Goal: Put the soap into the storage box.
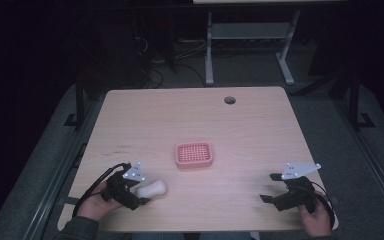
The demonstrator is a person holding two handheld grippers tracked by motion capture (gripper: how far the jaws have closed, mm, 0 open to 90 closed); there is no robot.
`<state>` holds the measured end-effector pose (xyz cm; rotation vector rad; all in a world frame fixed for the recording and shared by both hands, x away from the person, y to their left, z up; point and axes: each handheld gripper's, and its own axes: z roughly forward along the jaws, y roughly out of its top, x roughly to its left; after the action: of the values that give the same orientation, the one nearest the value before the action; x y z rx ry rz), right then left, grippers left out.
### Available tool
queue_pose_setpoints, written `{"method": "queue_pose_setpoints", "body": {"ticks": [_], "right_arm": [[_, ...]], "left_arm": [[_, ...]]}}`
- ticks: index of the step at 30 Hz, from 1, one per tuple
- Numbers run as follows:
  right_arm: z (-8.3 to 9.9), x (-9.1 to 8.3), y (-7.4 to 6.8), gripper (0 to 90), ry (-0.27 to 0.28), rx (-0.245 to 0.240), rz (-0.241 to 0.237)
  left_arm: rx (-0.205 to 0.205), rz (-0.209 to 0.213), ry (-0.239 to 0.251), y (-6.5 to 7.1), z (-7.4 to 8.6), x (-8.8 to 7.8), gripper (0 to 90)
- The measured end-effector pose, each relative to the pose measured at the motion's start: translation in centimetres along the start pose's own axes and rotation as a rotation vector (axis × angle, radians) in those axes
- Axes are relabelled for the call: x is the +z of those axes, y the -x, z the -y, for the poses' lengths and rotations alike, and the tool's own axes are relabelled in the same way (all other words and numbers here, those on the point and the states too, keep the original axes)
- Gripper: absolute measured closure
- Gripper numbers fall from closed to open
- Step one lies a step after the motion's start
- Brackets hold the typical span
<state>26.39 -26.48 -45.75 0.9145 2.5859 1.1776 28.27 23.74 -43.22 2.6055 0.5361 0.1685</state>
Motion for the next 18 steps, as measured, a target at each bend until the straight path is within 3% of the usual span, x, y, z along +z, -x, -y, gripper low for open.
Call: {"method": "queue_pose_setpoints", "body": {"ticks": [18], "right_arm": [[-0.1, 0.0, 0.0, 14.1, 0.004, -0.005, -0.006]], "left_arm": [[0.013, 0.027, -0.042, 0.0, -1.6, 1.2, 31.4]]}}
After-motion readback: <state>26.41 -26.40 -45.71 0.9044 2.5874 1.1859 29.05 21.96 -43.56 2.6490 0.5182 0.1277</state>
